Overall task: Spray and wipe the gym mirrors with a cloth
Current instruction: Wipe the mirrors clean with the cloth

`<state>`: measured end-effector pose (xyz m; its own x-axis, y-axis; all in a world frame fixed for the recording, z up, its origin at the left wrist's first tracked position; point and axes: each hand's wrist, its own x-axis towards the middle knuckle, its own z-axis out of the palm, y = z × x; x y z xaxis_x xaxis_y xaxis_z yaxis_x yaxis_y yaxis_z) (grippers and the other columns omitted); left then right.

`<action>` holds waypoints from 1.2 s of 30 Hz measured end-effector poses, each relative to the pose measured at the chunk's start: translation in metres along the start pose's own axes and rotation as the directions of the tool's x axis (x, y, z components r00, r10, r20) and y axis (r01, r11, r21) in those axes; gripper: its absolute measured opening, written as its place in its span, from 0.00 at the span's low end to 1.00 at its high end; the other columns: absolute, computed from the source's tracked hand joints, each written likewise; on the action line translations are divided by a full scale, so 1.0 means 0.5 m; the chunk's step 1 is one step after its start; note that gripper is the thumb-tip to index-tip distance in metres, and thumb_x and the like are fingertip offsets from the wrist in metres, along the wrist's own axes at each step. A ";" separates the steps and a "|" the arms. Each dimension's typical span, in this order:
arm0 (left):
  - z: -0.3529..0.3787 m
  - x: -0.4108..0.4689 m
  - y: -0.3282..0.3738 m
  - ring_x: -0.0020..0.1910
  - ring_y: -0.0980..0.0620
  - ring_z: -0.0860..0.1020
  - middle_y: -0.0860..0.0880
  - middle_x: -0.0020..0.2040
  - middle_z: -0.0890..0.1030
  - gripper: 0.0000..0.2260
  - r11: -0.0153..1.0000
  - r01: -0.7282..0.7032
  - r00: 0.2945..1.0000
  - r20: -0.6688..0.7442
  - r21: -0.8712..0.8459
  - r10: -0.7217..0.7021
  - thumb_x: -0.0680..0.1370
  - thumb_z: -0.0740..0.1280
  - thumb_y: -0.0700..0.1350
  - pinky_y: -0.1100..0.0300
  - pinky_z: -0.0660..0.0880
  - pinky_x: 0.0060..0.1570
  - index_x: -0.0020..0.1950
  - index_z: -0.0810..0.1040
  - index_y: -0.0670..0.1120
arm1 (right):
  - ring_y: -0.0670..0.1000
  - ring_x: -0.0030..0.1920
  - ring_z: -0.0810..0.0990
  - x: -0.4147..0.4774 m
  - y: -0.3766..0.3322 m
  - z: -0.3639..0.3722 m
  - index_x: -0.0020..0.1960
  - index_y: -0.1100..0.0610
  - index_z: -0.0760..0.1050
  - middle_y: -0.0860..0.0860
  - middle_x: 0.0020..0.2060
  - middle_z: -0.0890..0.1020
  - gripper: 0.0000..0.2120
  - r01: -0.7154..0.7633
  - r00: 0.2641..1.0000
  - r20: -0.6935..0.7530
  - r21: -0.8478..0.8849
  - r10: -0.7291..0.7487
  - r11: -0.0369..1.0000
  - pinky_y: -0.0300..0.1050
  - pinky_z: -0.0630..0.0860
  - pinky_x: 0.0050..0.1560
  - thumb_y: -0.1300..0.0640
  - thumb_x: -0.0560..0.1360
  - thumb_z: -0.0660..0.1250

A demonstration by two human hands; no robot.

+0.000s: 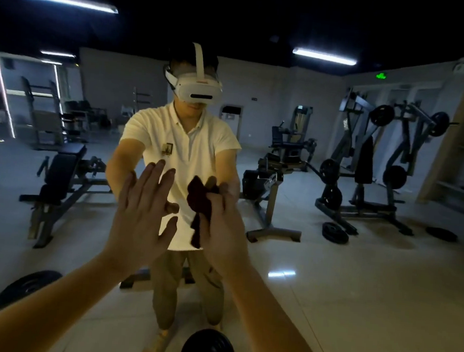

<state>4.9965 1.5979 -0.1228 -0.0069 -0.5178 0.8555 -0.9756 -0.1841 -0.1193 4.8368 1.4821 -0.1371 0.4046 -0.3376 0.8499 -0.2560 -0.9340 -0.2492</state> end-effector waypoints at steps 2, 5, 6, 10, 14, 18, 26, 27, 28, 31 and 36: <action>-0.024 0.027 -0.032 0.84 0.38 0.54 0.38 0.84 0.57 0.34 0.999 -0.013 0.998 -0.059 0.043 0.015 0.80 0.65 0.52 0.31 0.54 0.79 0.82 0.63 0.39 | 0.55 0.63 0.77 0.038 0.026 -0.051 0.71 0.55 0.69 0.57 0.70 0.72 0.18 -0.037 0.999 -0.039 -0.076 0.034 0.996 0.51 0.79 0.62 0.54 0.82 0.63; -0.067 0.071 -0.086 0.82 0.36 0.60 0.37 0.82 0.61 0.32 0.995 0.028 0.990 -0.140 0.101 -0.013 0.81 0.66 0.53 0.32 0.58 0.77 0.81 0.66 0.38 | 0.53 0.62 0.78 0.125 0.074 -0.143 0.72 0.55 0.66 0.56 0.66 0.75 0.20 -0.274 0.915 -0.314 -0.018 0.255 0.962 0.47 0.78 0.59 0.55 0.82 0.65; -0.077 0.080 -0.103 0.81 0.35 0.61 0.36 0.82 0.62 0.32 0.993 0.039 0.988 -0.151 0.115 -0.021 0.81 0.66 0.54 0.32 0.58 0.77 0.81 0.66 0.38 | 0.55 0.62 0.78 0.158 0.087 -0.170 0.71 0.56 0.65 0.57 0.65 0.75 0.20 -0.337 0.857 -0.401 0.040 0.324 0.941 0.49 0.79 0.59 0.57 0.82 0.66; -0.080 0.078 -0.134 0.83 0.36 0.56 0.37 0.84 0.57 0.36 0.986 -0.012 0.993 -0.113 0.169 0.032 0.81 0.62 0.60 0.32 0.57 0.78 0.83 0.61 0.39 | 0.59 0.58 0.80 0.239 0.042 -0.162 0.67 0.60 0.69 0.58 0.61 0.77 0.16 -0.373 0.787 -0.501 0.082 0.361 0.924 0.46 0.77 0.53 0.57 0.82 0.66; -0.078 0.079 -0.115 0.83 0.36 0.58 0.38 0.83 0.60 0.36 0.990 0.041 0.992 -0.128 0.135 -0.024 0.80 0.61 0.60 0.34 0.55 0.80 0.82 0.64 0.39 | 0.52 0.53 0.81 0.198 -0.112 -0.017 0.61 0.55 0.72 0.53 0.54 0.80 0.11 0.034 0.961 -0.270 -0.079 -0.054 0.996 0.48 0.77 0.57 0.56 0.80 0.67; -0.097 0.084 -0.108 0.81 0.36 0.62 0.38 0.82 0.64 0.34 0.995 0.056 0.987 -0.157 0.079 -0.043 0.79 0.61 0.56 0.34 0.58 0.78 0.81 0.67 0.40 | 0.55 0.57 0.79 0.192 -0.134 0.018 0.57 0.53 0.74 0.54 0.55 0.80 0.14 0.359 0.927 -0.026 -0.238 -0.375 0.903 0.54 0.79 0.62 0.55 0.74 0.73; -0.141 0.155 -0.173 0.83 0.37 0.57 0.38 0.84 0.58 0.35 0.976 0.028 0.971 -0.237 0.217 0.025 0.82 0.61 0.58 0.31 0.59 0.77 0.83 0.61 0.39 | 0.57 0.47 0.80 0.430 0.039 -0.274 0.71 0.56 0.70 0.61 0.57 0.77 0.18 -0.062 0.871 -0.480 -0.312 -0.101 0.948 0.51 0.81 0.46 0.54 0.82 0.60; -0.145 0.170 -0.181 0.83 0.36 0.57 0.37 0.84 0.57 0.37 0.970 0.035 0.964 -0.263 0.239 0.030 0.81 0.60 0.60 0.32 0.57 0.78 0.83 0.60 0.39 | 0.60 0.49 0.80 0.463 0.057 -0.307 0.73 0.56 0.70 0.62 0.59 0.77 0.19 -0.131 0.839 -0.541 -0.307 -0.060 0.943 0.53 0.80 0.48 0.56 0.83 0.60; -0.152 0.188 -0.188 0.83 0.36 0.56 0.37 0.84 0.56 0.38 0.965 0.044 0.958 -0.284 0.257 0.032 0.82 0.58 0.61 0.33 0.55 0.80 0.84 0.58 0.38 | 0.62 0.52 0.80 0.494 0.064 -0.332 0.75 0.57 0.69 0.63 0.60 0.76 0.20 -0.190 0.810 -0.586 -0.292 -0.018 0.938 0.55 0.79 0.50 0.57 0.83 0.61; -0.180 0.274 -0.197 0.84 0.38 0.52 0.36 0.84 0.54 0.39 0.949 0.063 0.945 -0.325 0.310 0.044 0.82 0.56 0.63 0.37 0.50 0.82 0.84 0.55 0.38 | 0.62 0.58 0.77 0.551 0.018 -0.319 0.78 0.58 0.66 0.64 0.64 0.73 0.23 -0.266 0.762 -0.645 -0.231 0.057 0.936 0.53 0.76 0.55 0.56 0.84 0.59; -0.208 0.411 -0.186 0.85 0.42 0.51 0.38 0.85 0.54 0.34 0.964 0.109 0.918 -0.397 0.244 -0.003 0.84 0.57 0.55 0.43 0.46 0.83 0.84 0.54 0.37 | 0.55 0.51 0.78 0.476 -0.114 -0.120 0.75 0.58 0.68 0.59 0.58 0.77 0.26 0.201 0.866 -0.354 -0.397 -0.352 0.895 0.52 0.80 0.51 0.53 0.80 0.65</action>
<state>5.0629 1.5952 0.1165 -0.0902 -0.1428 0.9856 -0.8875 -0.4374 -0.1446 4.8952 1.4620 0.1073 0.1295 0.0775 0.9885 -0.4968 -0.8577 0.1323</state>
